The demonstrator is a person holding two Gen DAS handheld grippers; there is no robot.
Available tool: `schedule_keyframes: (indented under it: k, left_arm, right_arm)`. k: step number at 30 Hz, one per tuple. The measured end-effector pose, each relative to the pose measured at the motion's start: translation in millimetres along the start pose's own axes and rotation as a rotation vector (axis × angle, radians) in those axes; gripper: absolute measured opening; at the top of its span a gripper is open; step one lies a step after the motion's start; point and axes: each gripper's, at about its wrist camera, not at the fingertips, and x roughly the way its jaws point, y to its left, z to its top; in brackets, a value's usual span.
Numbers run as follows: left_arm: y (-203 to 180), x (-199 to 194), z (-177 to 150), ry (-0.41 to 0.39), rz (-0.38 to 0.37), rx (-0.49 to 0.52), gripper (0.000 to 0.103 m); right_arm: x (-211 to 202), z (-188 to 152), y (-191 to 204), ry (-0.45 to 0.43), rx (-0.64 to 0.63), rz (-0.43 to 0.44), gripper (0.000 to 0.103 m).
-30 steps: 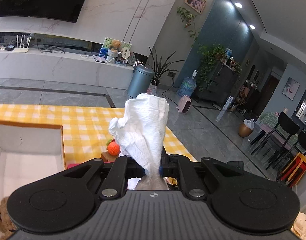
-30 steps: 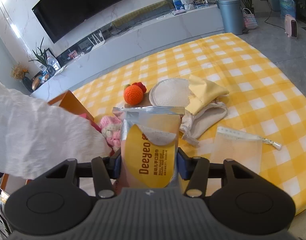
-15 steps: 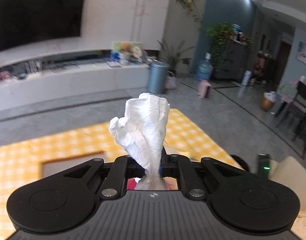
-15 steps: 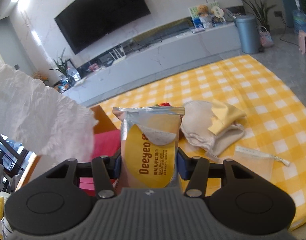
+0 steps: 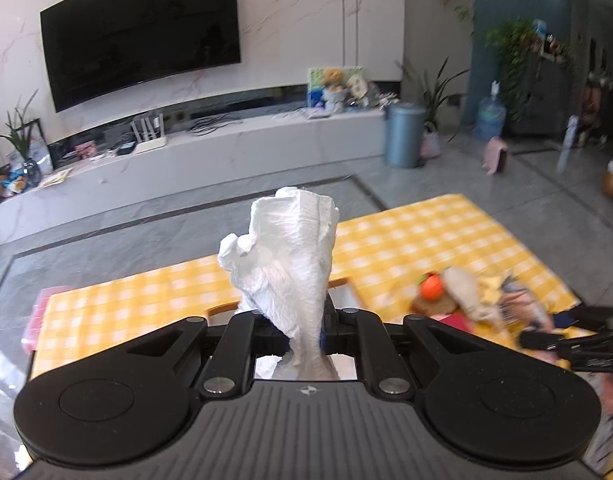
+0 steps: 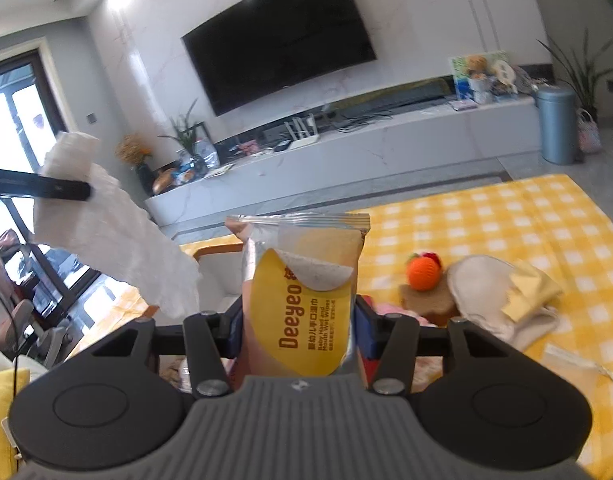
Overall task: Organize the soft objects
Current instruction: 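Carry the tissue and the snack bag over the orange box with both tools, then open the left tool to drop the tissue into the orange box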
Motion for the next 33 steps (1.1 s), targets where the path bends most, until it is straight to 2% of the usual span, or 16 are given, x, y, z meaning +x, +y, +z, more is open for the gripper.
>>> schedule_keyframes:
  k: [5,16,20,24,26,28,29,31,33]
  left_arm:
    - [10,38,-14,0.097,0.055,-0.017,0.014]
    - [32,128,-62,0.280,0.069,-0.053,0.013]
    - [35,149,-76,0.337,0.148,-0.030,0.013]
    - [46,162,-86,0.349,0.060,-0.126,0.015]
    - [49,168,-90,0.339,0.059,-0.155,0.015]
    - [49,175,-94,0.346,0.103,-0.133,0.019]
    - [47,178,-96,0.353,0.139,-0.115,0.026]
    - [42,182,-99,0.371,0.173,-0.067,0.029]
    - [33,179,-98,0.372,0.170,-0.017,0.048]
  right_arm:
    - [16,4,29,0.055,-0.064,0.042,0.052]
    - [34,0,66,0.100,-0.159,0.076,0.052]
    - [38,-1,69,0.109,-0.167,0.069,0.052]
    - [44,-1,71,0.110,-0.167,0.043,0.052]
    - [45,-3,73,0.117,-0.167,0.042,0.052]
    - [45,-4,73,0.122,-0.165,0.044,0.052]
    - [46,-5,74,0.124,-0.164,0.041,0.052]
    - [47,-5,74,0.126,-0.164,0.030,0.052]
    - [49,-6,73,0.125,-0.161,0.021,0.052]
